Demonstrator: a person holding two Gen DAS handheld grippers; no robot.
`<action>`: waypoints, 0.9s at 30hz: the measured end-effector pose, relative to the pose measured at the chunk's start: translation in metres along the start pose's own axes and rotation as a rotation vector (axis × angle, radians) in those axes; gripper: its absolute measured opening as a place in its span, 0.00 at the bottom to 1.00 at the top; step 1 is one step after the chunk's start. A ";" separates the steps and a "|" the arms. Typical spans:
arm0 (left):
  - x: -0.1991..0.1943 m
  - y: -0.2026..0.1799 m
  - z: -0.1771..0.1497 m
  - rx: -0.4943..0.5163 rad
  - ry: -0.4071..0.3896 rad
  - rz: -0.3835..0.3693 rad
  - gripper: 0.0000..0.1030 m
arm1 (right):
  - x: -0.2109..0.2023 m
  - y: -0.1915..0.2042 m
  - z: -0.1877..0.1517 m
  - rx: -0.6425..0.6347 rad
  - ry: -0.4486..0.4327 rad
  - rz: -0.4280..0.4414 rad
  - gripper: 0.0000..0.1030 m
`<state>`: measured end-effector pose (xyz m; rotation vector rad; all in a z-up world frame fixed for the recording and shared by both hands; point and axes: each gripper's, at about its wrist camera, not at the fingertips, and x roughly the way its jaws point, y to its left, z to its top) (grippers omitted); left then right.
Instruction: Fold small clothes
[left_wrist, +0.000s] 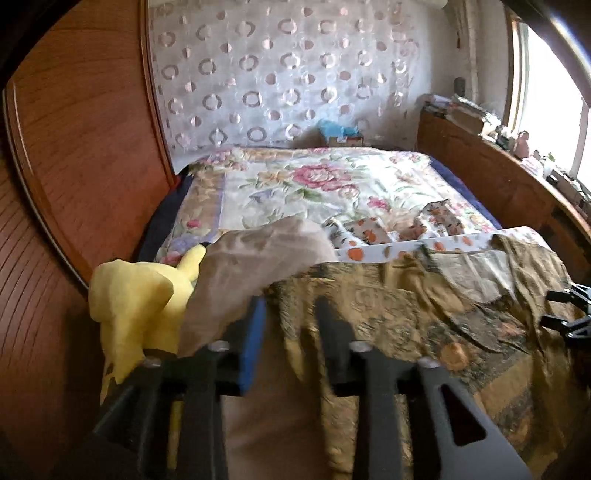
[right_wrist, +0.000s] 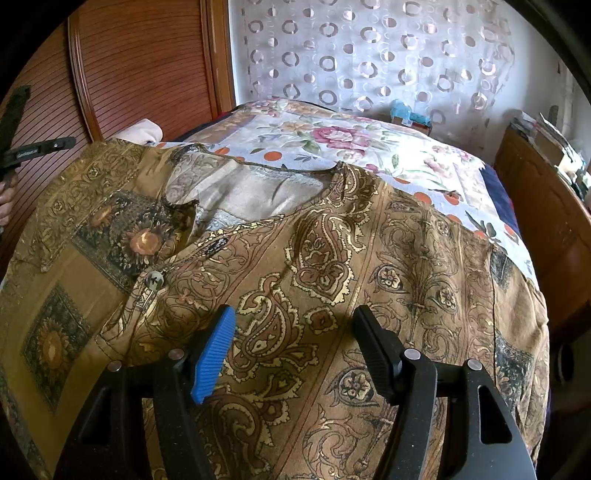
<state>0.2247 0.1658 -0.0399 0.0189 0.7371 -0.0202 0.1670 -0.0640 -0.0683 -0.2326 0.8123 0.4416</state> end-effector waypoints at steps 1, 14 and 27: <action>-0.005 -0.003 -0.004 -0.004 -0.008 -0.017 0.47 | -0.001 -0.001 0.000 0.000 0.000 0.000 0.67; -0.011 -0.081 -0.055 0.035 0.062 -0.127 0.66 | -0.014 -0.012 -0.001 0.031 -0.007 -0.002 0.68; 0.015 -0.130 -0.074 0.110 0.168 -0.144 0.66 | -0.112 -0.107 -0.061 0.211 -0.133 -0.161 0.68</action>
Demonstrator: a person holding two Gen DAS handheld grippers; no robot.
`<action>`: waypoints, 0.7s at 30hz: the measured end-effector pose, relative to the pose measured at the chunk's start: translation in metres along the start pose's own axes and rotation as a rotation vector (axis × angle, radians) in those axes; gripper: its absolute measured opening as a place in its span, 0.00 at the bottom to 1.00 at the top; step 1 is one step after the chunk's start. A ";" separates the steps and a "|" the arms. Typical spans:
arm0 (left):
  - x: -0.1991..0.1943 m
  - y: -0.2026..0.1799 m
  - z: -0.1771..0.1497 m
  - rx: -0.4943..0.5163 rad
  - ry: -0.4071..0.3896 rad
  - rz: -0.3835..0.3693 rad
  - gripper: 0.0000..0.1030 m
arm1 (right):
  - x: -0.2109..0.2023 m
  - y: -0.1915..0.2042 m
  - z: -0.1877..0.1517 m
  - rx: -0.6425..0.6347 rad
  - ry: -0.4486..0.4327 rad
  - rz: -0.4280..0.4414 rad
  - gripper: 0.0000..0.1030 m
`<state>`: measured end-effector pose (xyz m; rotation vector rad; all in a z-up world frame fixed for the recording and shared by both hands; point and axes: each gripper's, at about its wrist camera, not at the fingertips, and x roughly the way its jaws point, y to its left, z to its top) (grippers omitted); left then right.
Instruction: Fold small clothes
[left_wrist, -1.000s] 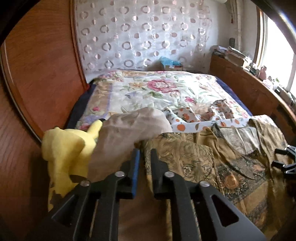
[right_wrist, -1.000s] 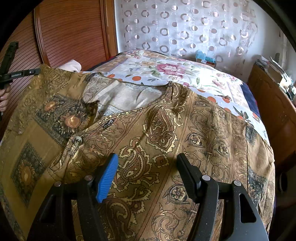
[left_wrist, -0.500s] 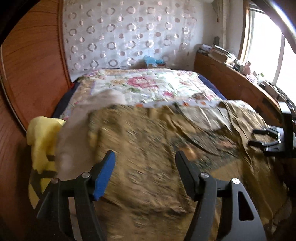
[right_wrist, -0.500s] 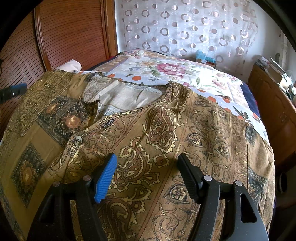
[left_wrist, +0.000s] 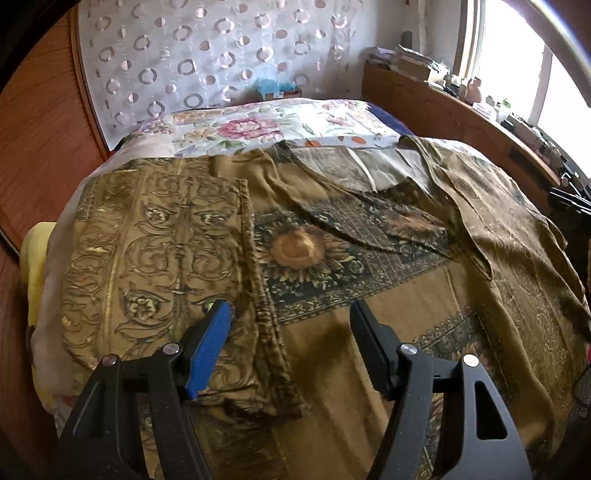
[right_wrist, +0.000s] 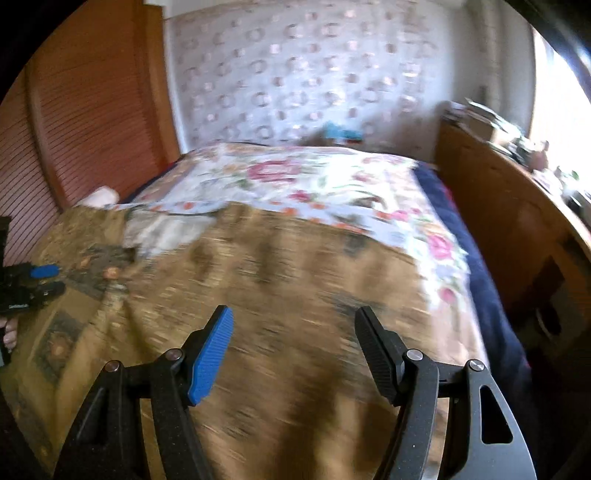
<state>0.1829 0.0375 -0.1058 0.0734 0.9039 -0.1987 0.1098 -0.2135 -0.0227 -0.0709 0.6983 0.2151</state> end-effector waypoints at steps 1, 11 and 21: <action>0.001 -0.001 0.000 0.002 0.002 0.001 0.66 | -0.003 -0.015 -0.006 0.020 0.007 -0.024 0.68; 0.009 -0.012 0.003 0.021 0.006 0.014 0.79 | -0.020 -0.102 -0.055 0.164 0.068 -0.120 0.68; 0.013 -0.014 0.003 0.026 0.020 0.012 0.90 | -0.007 -0.108 -0.057 0.209 0.140 -0.059 0.57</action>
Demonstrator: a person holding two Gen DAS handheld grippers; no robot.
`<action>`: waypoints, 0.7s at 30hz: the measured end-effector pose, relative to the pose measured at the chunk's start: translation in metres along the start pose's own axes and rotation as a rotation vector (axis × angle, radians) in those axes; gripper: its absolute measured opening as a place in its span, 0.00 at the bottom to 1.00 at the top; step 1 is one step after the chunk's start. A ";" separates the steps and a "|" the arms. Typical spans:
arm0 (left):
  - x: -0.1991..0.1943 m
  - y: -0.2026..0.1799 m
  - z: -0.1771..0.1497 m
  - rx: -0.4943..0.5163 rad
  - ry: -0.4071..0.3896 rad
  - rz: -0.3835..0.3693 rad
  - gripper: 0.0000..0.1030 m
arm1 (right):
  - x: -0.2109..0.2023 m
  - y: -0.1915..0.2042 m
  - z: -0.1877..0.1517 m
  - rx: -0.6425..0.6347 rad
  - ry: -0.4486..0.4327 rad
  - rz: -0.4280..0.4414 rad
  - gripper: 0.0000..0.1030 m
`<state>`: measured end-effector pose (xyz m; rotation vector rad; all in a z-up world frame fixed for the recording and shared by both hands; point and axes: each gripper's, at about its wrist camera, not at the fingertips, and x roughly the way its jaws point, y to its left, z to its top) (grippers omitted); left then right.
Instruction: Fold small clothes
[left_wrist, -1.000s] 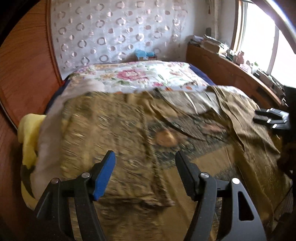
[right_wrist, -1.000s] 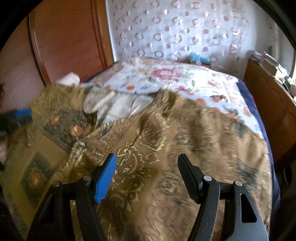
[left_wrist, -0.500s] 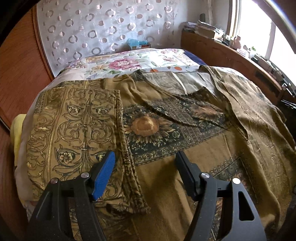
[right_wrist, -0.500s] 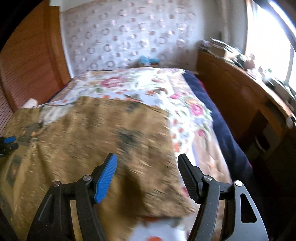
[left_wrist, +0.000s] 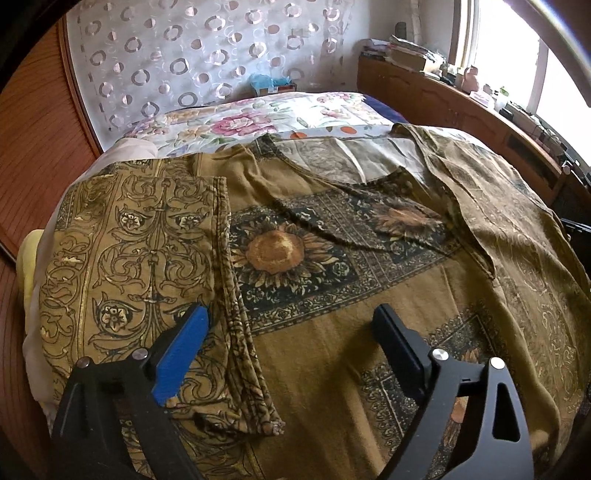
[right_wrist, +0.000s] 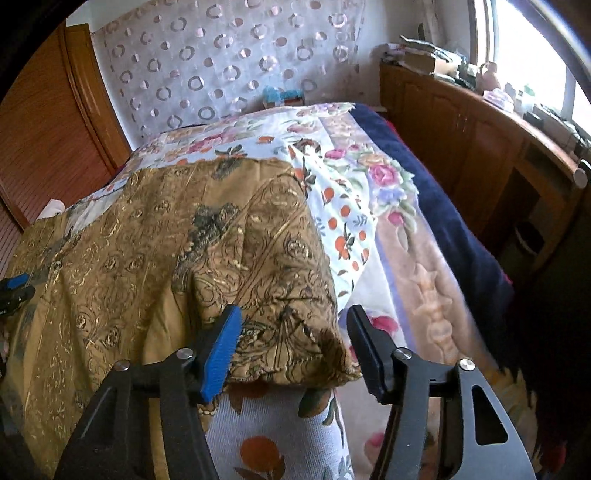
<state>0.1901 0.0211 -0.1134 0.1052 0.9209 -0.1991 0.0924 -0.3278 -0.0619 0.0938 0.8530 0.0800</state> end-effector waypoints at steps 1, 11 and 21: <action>0.001 0.001 0.000 -0.003 0.003 0.005 0.94 | 0.002 0.002 0.000 0.002 0.005 0.002 0.55; 0.003 0.003 0.000 -0.016 0.014 0.012 1.00 | -0.007 0.011 -0.003 -0.014 0.011 0.009 0.33; -0.007 0.001 -0.001 -0.011 -0.034 0.044 0.99 | -0.011 0.034 0.007 -0.114 -0.037 -0.069 0.06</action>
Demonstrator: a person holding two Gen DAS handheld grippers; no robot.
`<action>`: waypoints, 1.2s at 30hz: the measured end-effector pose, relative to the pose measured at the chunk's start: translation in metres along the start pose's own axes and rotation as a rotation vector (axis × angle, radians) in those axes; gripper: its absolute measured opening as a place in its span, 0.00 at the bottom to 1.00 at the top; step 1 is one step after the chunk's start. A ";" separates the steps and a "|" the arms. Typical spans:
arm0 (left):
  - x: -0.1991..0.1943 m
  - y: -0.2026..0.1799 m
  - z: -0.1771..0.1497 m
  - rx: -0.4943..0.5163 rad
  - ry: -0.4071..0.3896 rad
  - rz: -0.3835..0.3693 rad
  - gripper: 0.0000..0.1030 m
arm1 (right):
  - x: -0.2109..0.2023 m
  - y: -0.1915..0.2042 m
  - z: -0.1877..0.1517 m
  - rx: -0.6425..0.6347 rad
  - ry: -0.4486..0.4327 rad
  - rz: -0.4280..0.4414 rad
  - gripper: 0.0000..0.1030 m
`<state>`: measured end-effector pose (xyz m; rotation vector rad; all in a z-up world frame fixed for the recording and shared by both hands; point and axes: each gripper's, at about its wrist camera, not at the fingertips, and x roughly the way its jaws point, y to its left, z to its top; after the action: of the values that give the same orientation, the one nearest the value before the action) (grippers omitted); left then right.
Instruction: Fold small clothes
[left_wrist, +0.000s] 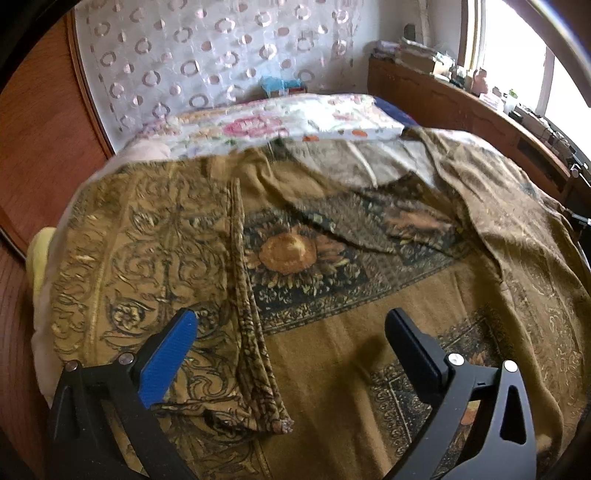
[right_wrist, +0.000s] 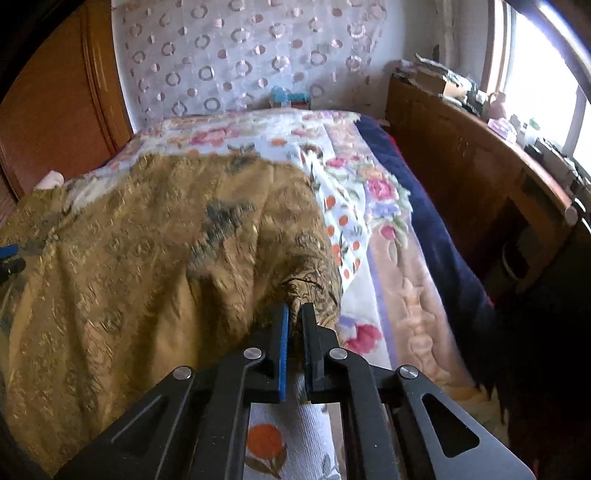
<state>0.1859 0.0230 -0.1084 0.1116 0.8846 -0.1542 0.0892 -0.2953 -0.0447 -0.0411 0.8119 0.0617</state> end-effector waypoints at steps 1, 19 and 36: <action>-0.004 -0.001 0.000 0.000 -0.022 0.001 0.99 | -0.004 0.002 0.003 -0.003 -0.020 0.009 0.06; -0.056 -0.013 0.006 -0.020 -0.204 -0.058 0.99 | 0.015 0.113 -0.003 -0.164 -0.008 0.234 0.06; -0.063 -0.024 0.001 -0.009 -0.217 -0.081 0.99 | -0.011 0.063 0.028 -0.070 -0.091 0.115 0.48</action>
<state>0.1436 0.0047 -0.0596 0.0489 0.6733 -0.2335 0.0977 -0.2309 -0.0186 -0.0568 0.7202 0.1997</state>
